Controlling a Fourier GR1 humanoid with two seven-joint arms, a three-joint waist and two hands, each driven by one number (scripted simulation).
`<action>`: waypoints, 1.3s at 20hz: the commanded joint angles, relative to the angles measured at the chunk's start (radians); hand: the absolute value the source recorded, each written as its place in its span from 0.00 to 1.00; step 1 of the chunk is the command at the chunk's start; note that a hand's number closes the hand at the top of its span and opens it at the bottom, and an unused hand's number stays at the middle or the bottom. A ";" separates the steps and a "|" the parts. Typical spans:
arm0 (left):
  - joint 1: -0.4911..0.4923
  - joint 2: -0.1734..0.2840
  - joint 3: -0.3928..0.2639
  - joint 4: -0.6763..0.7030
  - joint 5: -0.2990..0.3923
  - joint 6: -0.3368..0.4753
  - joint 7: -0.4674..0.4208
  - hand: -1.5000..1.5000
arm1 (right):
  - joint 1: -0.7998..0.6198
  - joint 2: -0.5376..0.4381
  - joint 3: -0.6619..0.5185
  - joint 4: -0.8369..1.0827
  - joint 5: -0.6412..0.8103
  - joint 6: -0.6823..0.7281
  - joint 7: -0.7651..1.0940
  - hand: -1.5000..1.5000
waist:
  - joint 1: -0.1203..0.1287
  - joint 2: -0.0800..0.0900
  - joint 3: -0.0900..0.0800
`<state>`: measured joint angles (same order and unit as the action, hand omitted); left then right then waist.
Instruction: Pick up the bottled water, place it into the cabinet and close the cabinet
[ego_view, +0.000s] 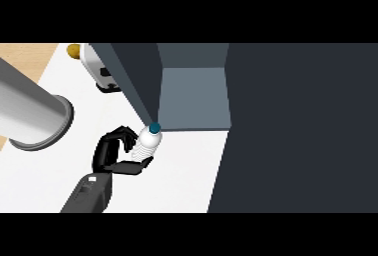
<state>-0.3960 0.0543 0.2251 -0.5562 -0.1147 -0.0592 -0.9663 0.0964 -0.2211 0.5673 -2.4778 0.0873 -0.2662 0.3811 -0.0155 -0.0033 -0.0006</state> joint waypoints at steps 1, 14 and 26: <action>-0.056 -0.052 -0.090 -0.022 0.080 0.004 0.058 1.00 | 0.052 -0.003 0.079 -0.057 0.104 -0.014 -0.008 0.00 | -0.001 -0.002 0.000; -0.090 -0.054 -0.403 -0.413 0.418 0.191 0.429 1.00 | 0.037 -0.041 0.022 -0.084 0.060 -0.028 -0.007 0.00 | 0.000 -0.004 0.001; -0.176 -0.052 -0.523 -0.477 0.429 0.428 0.565 1.00 | 0.069 -0.069 0.010 -0.047 0.005 -0.035 -0.092 0.00 | -0.020 -0.001 0.001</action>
<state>-0.3519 0.0527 -0.2521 -0.9824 0.3381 0.3240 -0.4917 0.1634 -0.2820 0.5863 -2.4764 0.0731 -0.3017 0.2779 -0.0119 -0.0016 -0.0005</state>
